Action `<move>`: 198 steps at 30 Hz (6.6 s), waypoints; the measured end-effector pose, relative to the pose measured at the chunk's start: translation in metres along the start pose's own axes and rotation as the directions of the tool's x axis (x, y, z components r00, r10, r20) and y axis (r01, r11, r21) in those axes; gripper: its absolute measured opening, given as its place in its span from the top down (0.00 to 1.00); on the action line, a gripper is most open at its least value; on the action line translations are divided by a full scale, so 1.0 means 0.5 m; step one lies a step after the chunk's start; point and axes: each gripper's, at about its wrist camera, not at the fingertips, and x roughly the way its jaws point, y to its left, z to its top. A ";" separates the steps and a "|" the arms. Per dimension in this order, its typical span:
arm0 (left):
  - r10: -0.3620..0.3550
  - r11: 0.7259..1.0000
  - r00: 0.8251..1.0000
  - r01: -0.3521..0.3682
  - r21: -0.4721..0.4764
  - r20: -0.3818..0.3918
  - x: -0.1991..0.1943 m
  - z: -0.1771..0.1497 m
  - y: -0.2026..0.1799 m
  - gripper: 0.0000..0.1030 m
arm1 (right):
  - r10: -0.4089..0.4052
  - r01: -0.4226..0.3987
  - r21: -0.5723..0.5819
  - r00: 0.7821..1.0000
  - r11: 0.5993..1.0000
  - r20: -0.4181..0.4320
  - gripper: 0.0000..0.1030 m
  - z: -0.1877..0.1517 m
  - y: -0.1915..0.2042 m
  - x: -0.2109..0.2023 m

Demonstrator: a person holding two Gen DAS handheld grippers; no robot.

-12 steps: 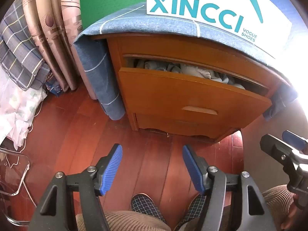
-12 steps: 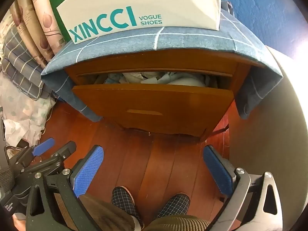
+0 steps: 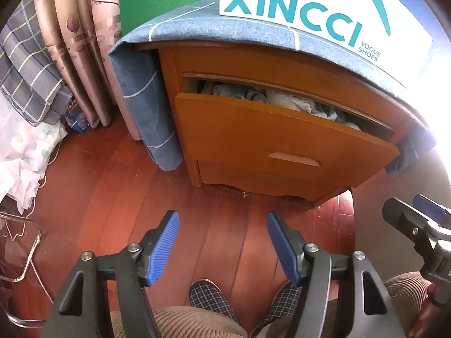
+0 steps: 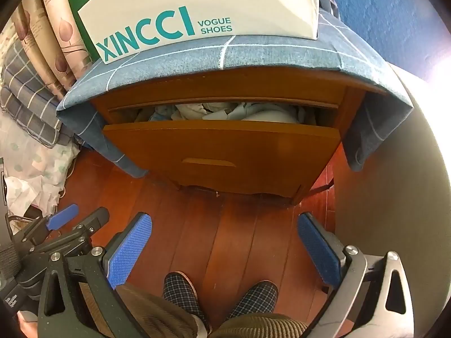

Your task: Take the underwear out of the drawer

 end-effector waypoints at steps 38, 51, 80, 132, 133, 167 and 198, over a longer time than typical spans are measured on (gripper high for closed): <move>0.016 1.000 1.000 -0.016 -0.010 -0.003 0.012 -0.003 -0.011 0.35 | 0.019 -0.019 0.022 1.000 1.000 -0.018 0.01 -0.003 -0.011 0.012; 0.014 1.000 1.000 -0.014 -0.010 -0.005 0.013 -0.004 -0.010 0.35 | 0.031 -0.030 0.031 0.999 0.999 -0.019 0.01 -0.002 -0.016 0.013; -0.381 0.716 0.921 0.353 -0.603 0.086 0.135 0.130 0.121 0.31 | 0.096 -0.091 0.112 0.995 0.990 -0.039 0.00 -0.005 -0.053 0.018; -0.420 0.625 0.887 0.129 -0.770 -0.193 0.290 0.075 0.152 0.00 | 0.118 -0.109 0.167 0.992 0.980 -0.046 0.00 0.003 -0.082 0.024; -0.395 0.652 0.894 0.112 -0.750 -0.210 0.281 0.074 0.150 0.00 | 0.114 -0.105 0.165 0.993 0.981 -0.043 0.00 0.004 -0.082 0.020; -0.203 0.860 0.890 -0.037 -0.509 -0.409 0.114 0.162 0.165 0.00 | 0.141 -0.054 0.192 0.868 0.980 -0.477 0.00 0.190 -0.114 0.170; -0.109 0.992 0.983 0.098 -0.080 -0.149 -0.006 0.249 0.082 0.02 | -0.029 0.081 0.054 0.774 0.995 -0.632 0.00 0.121 -0.098 0.354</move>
